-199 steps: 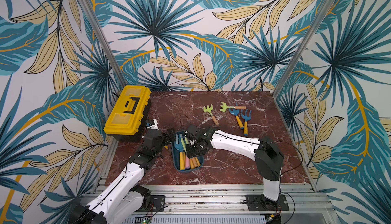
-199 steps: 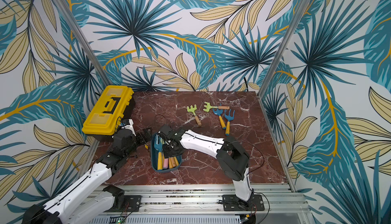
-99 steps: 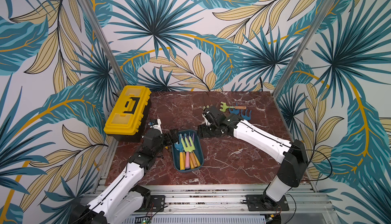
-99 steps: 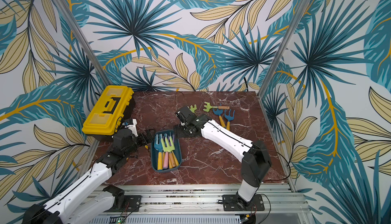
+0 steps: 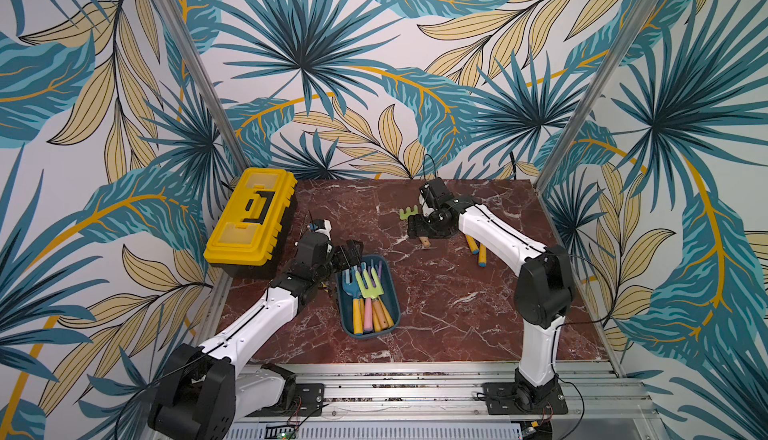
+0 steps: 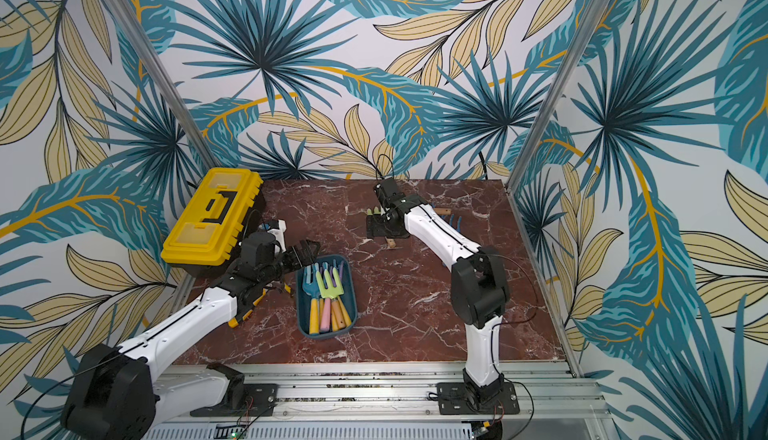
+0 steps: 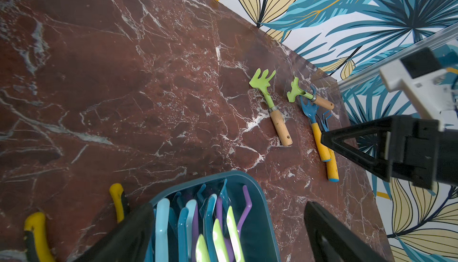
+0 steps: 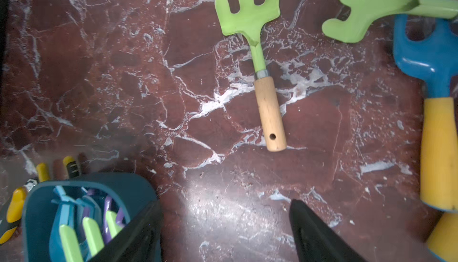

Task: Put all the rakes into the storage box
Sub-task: Pick up the rake at the center of the board.

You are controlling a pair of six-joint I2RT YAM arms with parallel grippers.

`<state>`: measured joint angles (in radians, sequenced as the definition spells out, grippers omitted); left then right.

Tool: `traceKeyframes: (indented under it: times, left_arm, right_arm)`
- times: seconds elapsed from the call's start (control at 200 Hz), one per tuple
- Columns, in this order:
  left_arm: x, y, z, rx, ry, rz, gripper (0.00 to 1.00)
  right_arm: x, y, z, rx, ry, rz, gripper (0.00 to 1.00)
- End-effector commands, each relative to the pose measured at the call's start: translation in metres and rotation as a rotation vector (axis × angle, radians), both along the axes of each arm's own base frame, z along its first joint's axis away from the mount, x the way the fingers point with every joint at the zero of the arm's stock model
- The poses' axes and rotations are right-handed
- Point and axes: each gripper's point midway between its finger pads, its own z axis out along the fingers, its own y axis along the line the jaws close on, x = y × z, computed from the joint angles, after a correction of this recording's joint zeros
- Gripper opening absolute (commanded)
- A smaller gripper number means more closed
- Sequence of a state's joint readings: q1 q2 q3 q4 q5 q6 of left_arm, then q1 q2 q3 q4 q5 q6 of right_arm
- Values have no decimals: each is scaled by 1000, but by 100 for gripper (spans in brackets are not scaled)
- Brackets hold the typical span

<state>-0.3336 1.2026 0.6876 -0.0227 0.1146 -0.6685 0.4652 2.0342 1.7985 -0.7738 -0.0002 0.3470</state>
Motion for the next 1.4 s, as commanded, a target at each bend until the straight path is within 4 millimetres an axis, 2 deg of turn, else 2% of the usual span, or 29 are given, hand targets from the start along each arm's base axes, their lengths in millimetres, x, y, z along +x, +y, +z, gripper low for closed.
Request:
traceKeyframes:
  times: [0.0, 0.11, 0.23, 0.501, 0.721, 0.871, 1.056, 1.397]
  left_arm:
    - [4, 5, 7, 35, -50, 5, 100]
    - [-1, 12, 4, 58, -71, 20, 100]
    - [-6, 18, 7, 66, -96, 40, 100]
    - [-10, 22, 12, 69, -112, 49, 100]
    - [-11, 21, 11, 67, -109, 45, 100]
    - [-11, 21, 12, 68, -111, 46, 100]
    - [-12, 22, 13, 67, -114, 49, 100]
    - [-13, 25, 14, 71, -117, 60, 100]
  right_arm:
    - [12, -5, -19, -44, 45, 38, 85]
    - [35, -4, -31, -59, 44, 46, 83]
    - [56, -6, -53, -93, 49, 47, 81]
    - [83, 0, -89, -122, 49, 44, 73]
    - [81, -4, -118, -157, 100, 43, 67]
    - [74, -9, -129, -192, 131, 43, 61]
    - [66, -17, -130, -276, 140, 37, 56]
    - [65, -10, -136, -244, 159, 46, 43]
